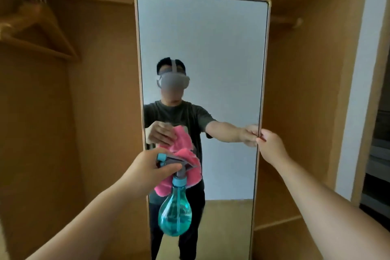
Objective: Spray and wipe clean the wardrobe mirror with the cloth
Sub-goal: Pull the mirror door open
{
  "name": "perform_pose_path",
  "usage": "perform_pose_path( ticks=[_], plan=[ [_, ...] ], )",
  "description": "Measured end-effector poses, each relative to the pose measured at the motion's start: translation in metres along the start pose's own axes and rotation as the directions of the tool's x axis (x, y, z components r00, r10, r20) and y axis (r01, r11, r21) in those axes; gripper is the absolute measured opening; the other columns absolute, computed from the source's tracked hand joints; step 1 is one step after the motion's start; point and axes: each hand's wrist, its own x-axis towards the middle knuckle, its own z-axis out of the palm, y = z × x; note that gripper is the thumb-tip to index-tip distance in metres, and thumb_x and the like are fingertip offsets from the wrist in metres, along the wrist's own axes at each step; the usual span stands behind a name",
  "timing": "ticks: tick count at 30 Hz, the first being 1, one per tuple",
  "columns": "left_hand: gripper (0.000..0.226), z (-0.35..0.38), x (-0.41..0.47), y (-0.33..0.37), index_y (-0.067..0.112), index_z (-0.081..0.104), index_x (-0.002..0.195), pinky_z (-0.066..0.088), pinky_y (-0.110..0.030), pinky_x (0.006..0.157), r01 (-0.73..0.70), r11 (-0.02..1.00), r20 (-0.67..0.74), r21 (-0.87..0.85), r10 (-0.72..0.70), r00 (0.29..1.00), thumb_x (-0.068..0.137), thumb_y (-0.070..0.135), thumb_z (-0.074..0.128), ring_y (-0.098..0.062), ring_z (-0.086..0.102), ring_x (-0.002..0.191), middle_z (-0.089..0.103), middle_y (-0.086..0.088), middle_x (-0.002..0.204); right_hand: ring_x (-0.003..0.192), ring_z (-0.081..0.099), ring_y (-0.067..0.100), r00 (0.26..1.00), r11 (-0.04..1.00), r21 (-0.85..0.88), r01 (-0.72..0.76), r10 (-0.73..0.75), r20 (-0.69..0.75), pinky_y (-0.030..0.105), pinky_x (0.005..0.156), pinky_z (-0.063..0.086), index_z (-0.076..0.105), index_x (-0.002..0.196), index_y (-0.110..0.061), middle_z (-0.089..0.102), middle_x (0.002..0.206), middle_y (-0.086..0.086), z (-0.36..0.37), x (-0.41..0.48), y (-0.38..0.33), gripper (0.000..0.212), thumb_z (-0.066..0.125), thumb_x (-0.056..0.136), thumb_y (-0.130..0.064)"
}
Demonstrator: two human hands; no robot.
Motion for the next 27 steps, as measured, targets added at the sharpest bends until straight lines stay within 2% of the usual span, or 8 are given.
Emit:
perform_pose_path(
  ticks=[3,6,9,13,16,18,22,27],
  plan=[
    [0.007,0.008,-0.002,0.011,0.025,0.069,0.085,0.060,-0.037,0.065,0.027,0.999,-0.029,0.036,-0.026,0.999,0.082,0.027,0.075,-0.015,0.070,0.069,0.073,0.006,0.079,0.119,0.053,0.036,1.000,0.998,0.056,-0.023,0.021,0.022,0.040,0.098,0.045,0.052,0.135,-0.006,0.058,0.129,0.019,0.007,0.009,-0.002,0.036,0.043,0.101,-0.012],
    [0.008,0.009,-0.002,0.018,0.026,0.069,0.087,0.060,-0.034,0.066,0.039,0.998,-0.031,0.047,-0.038,0.999,0.081,0.028,0.075,-0.013,0.070,0.070,0.073,0.008,0.080,0.119,0.053,0.035,1.000,0.993,0.118,0.002,-0.004,0.017,0.034,0.094,0.041,0.052,0.133,-0.005,0.058,0.128,0.020,0.013,0.010,-0.001,0.034,0.041,0.101,-0.012],
    [0.009,0.009,-0.001,0.021,0.025,0.069,0.086,0.059,-0.030,0.063,0.060,0.997,-0.036,0.055,-0.058,0.998,0.081,0.027,0.075,-0.012,0.070,0.069,0.073,0.009,0.080,0.121,0.053,0.034,1.000,0.991,0.132,-0.002,0.001,0.011,0.037,0.096,0.043,0.052,0.134,-0.008,0.058,0.130,0.018,0.014,0.010,0.003,0.034,0.043,0.102,-0.015],
    [0.010,0.009,0.000,0.024,0.027,0.067,0.087,0.053,-0.017,0.056,0.078,0.994,-0.057,0.073,-0.074,0.996,0.080,0.028,0.074,-0.007,0.069,0.068,0.072,0.015,0.080,0.127,0.050,0.034,0.997,0.993,0.115,-0.024,0.033,-0.075,0.041,0.098,0.045,0.037,0.146,-0.010,0.046,0.144,0.016,0.013,0.004,0.008,0.050,0.052,0.099,-0.018],
    [0.010,0.008,-0.001,0.025,0.025,0.068,0.087,0.054,-0.018,0.056,0.072,0.995,-0.071,0.074,-0.067,0.995,0.081,0.029,0.074,-0.009,0.069,0.068,0.072,0.013,0.080,0.112,0.056,0.025,0.983,0.981,0.154,0.117,-0.093,-0.156,0.032,0.086,0.048,0.040,0.143,-0.013,0.044,0.139,0.012,0.011,-0.014,0.002,0.048,0.053,0.097,-0.016],
    [0.009,0.007,-0.002,0.026,0.024,0.068,0.087,0.055,-0.020,0.057,0.073,0.995,-0.084,0.069,-0.068,0.994,0.081,0.028,0.074,-0.011,0.069,0.068,0.072,0.012,0.079,0.103,0.054,0.016,0.974,0.961,0.187,0.206,-0.183,-0.131,0.027,0.085,0.047,0.044,0.139,-0.014,0.046,0.132,0.006,0.012,-0.028,-0.009,0.045,0.052,0.095,-0.011],
    [0.009,0.006,-0.006,0.030,0.026,0.067,0.089,0.053,-0.017,0.057,0.060,0.997,-0.093,0.048,-0.055,0.994,0.082,0.028,0.073,-0.008,0.069,0.070,0.072,0.014,0.081,0.091,0.055,0.001,0.940,0.897,0.288,0.336,-0.336,-0.051,0.007,0.070,0.042,0.054,0.127,-0.018,0.055,0.113,-0.003,0.014,-0.065,-0.043,0.032,0.053,0.096,-0.009],
    [0.011,0.008,-0.013,0.034,0.028,0.066,0.092,0.053,-0.015,0.058,0.059,0.998,-0.132,-0.002,-0.059,0.990,0.083,0.028,0.072,-0.004,0.069,0.072,0.071,0.017,0.083,0.082,0.062,0.004,0.817,0.756,0.492,0.431,-0.559,0.144,0.011,0.068,0.049,0.063,0.093,-0.030,0.065,0.083,-0.012,0.027,-0.132,-0.075,0.015,0.061,0.093,-0.015]
  ],
)
